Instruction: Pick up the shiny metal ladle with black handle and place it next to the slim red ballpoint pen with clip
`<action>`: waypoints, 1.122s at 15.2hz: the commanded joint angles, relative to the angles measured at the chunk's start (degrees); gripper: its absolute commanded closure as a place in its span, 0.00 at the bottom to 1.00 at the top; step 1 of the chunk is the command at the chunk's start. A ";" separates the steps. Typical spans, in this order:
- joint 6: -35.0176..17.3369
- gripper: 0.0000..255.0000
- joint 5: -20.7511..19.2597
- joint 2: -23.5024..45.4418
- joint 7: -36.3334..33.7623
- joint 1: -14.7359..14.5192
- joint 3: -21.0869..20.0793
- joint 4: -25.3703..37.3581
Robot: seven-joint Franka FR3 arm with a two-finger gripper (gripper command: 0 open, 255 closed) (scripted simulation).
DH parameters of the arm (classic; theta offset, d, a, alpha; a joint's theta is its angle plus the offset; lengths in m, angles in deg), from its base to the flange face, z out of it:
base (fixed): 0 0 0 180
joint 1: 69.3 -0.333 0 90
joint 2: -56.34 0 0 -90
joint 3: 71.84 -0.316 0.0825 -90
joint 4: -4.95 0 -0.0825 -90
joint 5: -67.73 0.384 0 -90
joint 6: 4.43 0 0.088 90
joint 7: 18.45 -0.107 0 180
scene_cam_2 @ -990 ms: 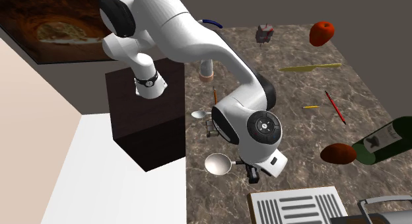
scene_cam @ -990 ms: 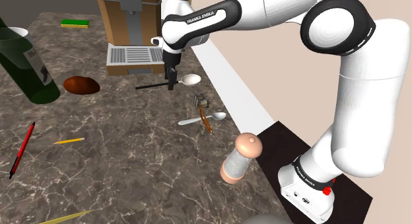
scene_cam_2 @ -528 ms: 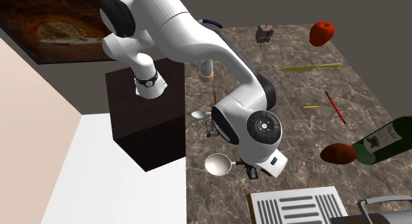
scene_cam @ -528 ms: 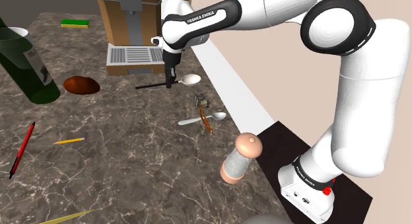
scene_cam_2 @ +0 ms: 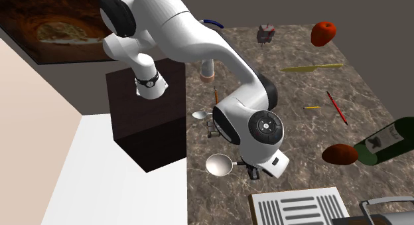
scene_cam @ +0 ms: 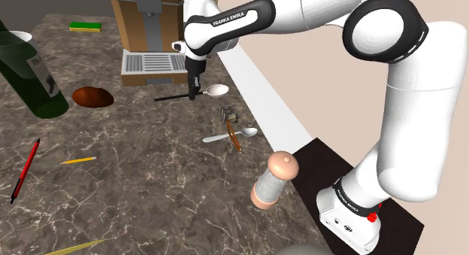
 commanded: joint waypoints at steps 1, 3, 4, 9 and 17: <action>0.93 1.00 0.01 -0.54 -0.09 0.02 -0.03 0.32; 2.14 1.00 0.02 -1.23 -0.22 0.04 -0.05 0.86; 2.76 1.00 0.02 -1.53 -0.29 0.05 -0.06 1.18; 5.89 1.00 0.01 -3.00 -0.64 0.11 -0.10 2.87; 11.16 1.00 -0.03 -4.79 -1.23 0.17 -0.15 6.37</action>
